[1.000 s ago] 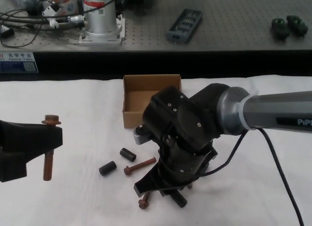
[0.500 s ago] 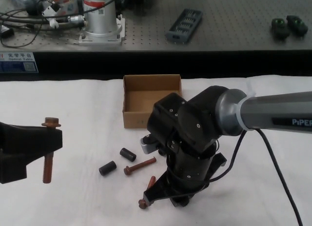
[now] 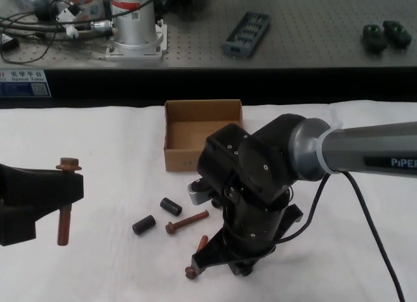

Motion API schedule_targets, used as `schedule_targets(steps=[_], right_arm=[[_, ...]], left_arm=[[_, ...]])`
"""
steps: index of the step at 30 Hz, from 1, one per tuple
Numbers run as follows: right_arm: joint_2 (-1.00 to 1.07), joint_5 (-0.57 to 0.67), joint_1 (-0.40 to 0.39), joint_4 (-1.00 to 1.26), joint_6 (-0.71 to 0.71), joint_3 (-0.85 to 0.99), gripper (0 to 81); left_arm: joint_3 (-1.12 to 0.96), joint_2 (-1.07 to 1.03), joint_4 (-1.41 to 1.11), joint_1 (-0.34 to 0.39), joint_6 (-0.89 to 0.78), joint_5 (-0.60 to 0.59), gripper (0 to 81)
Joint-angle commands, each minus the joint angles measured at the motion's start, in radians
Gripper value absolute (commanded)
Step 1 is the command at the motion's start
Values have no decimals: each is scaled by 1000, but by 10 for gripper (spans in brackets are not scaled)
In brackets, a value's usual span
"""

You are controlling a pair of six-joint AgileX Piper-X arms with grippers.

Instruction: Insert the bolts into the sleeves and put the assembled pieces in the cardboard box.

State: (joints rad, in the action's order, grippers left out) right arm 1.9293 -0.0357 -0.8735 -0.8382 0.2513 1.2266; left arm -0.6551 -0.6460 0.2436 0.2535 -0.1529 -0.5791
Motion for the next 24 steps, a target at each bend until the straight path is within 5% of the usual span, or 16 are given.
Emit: schedule_targets(steps=[1,6,16,24], right_arm=[[-12,30,2,-10,-6,11,37],[-132,-24,-41,62,-6,-80,39],[-667,-90,-223,470,27,-490,39],[-1117,-127,-367,643,77,-704,39]], left_arm=[[-1,9,-5,-1,-4,-8,6],[-2,9,-24,-1,16,-12,6],[0,-3,-157,7,34,-240,6],[0,-138,-422,152,36,-328,6]])
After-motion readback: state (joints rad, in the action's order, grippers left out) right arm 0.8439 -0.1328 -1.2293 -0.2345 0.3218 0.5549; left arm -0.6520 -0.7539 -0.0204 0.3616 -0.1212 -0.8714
